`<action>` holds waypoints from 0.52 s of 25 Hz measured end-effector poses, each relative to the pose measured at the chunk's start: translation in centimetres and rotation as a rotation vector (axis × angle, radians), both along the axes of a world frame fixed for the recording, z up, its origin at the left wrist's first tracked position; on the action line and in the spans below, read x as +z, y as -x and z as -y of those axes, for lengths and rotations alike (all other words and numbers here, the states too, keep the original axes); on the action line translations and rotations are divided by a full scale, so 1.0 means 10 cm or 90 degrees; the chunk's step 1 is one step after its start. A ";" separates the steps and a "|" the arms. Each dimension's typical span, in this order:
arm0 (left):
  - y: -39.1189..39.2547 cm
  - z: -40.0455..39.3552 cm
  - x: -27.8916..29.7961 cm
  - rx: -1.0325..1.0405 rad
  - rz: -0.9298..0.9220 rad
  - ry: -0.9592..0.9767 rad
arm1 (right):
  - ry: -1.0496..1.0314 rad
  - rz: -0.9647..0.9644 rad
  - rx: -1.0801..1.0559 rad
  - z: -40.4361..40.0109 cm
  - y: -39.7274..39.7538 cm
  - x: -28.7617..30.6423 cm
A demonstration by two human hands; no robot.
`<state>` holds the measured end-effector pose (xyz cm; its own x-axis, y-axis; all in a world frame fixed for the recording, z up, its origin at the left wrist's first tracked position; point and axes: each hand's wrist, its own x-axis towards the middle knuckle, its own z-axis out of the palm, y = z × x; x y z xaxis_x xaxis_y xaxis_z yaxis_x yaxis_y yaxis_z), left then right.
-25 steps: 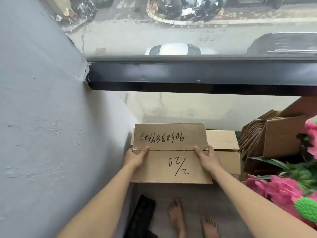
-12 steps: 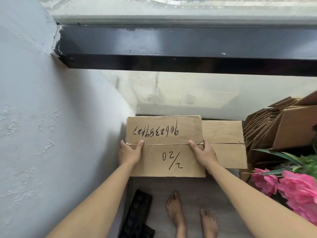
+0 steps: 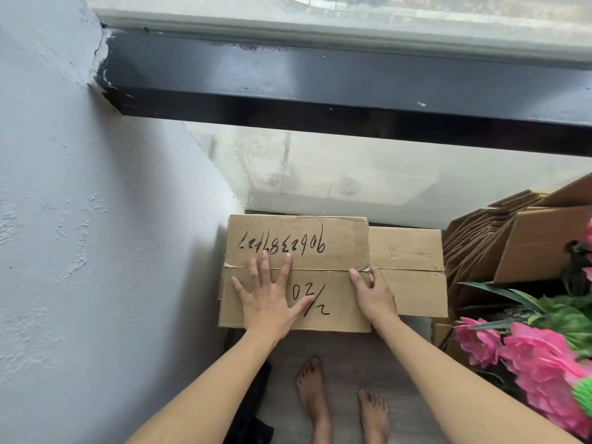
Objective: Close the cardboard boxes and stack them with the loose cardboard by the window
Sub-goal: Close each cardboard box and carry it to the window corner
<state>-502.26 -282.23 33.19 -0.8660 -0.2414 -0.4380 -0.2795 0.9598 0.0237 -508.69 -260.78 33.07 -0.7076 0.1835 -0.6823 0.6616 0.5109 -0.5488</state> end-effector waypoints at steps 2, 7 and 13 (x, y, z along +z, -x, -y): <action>0.02 0.11 -0.02 -0.004 0.001 0.004 | -0.002 0.000 0.008 0.07 0.01 -0.02; 0.08 0.46 -0.03 -0.009 -0.005 0.019 | 0.008 -0.003 0.036 0.35 0.06 -0.03; 0.14 0.66 0.03 -0.012 0.028 0.030 | 0.030 0.018 0.080 0.47 0.13 -0.06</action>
<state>-503.67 -288.81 33.54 -0.8507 -0.2458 -0.4646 -0.2606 0.9649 -0.0332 -510.01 -265.44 32.46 -0.7031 0.0613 -0.7084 0.6097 0.5645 -0.5564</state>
